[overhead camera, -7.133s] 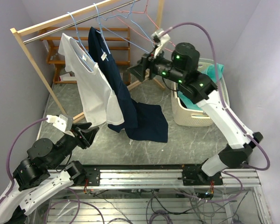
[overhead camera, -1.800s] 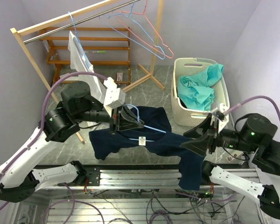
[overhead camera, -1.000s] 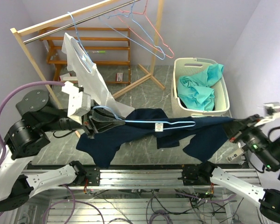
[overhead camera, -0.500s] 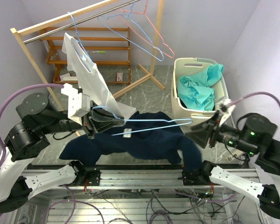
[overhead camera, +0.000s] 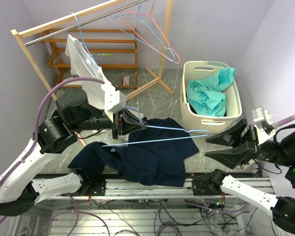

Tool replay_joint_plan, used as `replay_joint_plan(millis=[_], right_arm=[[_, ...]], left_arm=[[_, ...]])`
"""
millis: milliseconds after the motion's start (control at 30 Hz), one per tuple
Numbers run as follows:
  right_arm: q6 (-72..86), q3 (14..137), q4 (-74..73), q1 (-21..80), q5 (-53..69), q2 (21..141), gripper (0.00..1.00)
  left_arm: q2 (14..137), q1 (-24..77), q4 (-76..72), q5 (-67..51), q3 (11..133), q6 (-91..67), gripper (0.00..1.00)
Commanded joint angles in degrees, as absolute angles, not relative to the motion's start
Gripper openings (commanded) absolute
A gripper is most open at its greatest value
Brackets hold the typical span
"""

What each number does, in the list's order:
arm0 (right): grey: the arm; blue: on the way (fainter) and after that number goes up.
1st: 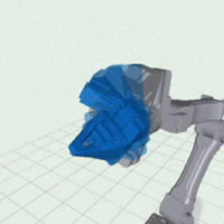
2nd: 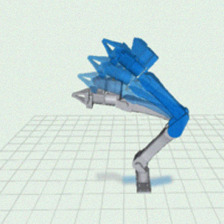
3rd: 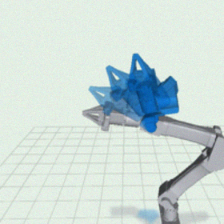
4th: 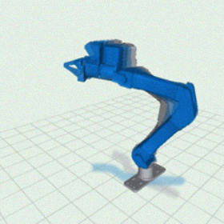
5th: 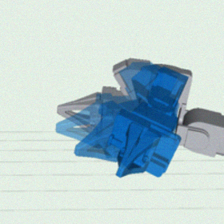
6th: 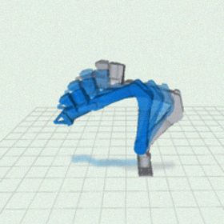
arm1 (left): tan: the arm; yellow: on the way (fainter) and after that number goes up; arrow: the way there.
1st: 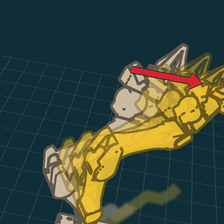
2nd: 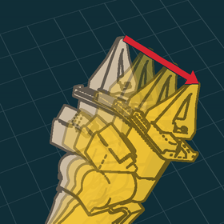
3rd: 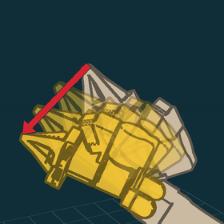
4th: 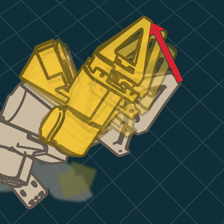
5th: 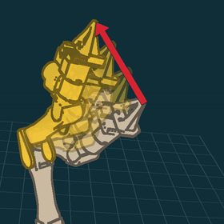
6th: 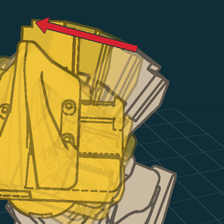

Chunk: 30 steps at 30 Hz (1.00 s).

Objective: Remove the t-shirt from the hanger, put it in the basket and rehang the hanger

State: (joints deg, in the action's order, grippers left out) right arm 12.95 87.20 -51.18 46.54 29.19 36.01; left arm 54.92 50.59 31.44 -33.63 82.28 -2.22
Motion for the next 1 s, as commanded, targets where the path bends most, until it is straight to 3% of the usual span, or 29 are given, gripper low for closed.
replay_joint_plan(millis=[0,533,600,633,700,800,967], right_arm=[[11.54,87.80,-49.43,46.06,26.25,37.99,0.50],[7.98,79.08,-46.91,46.14,30.04,46.60,0.52],[7.84,78.32,-47.48,46.07,30.12,46.59,0.37],[7.87,78.01,-48.10,46.10,30.10,46.53,0.21],[7.91,77.83,-49.37,46.12,29.15,46.24,0.00],[7.98,78.57,-51.69,46.08,25.65,44.93,0.00],[8.73,80.54,-55.00,46.13,19.84,41.74,0.00]], left_arm=[[55.43,50.57,26.21,-39.72,82.33,-4.16,0.07],[58.71,50.54,25.42,-42.72,81.47,-3.91,0.07],[58.63,50.61,25.19,-42.36,81.47,-3.94,0.07],[58.61,50.57,25.13,-42.22,81.47,-3.93,0.07],[58.53,50.62,25.05,-41.85,81.52,-3.95,0.07],[58.14,50.61,25.16,-40.36,81.18,-4.31,0.07],[55.89,50.60,26.26,-36.90,80.07,-4.41,0.36]])
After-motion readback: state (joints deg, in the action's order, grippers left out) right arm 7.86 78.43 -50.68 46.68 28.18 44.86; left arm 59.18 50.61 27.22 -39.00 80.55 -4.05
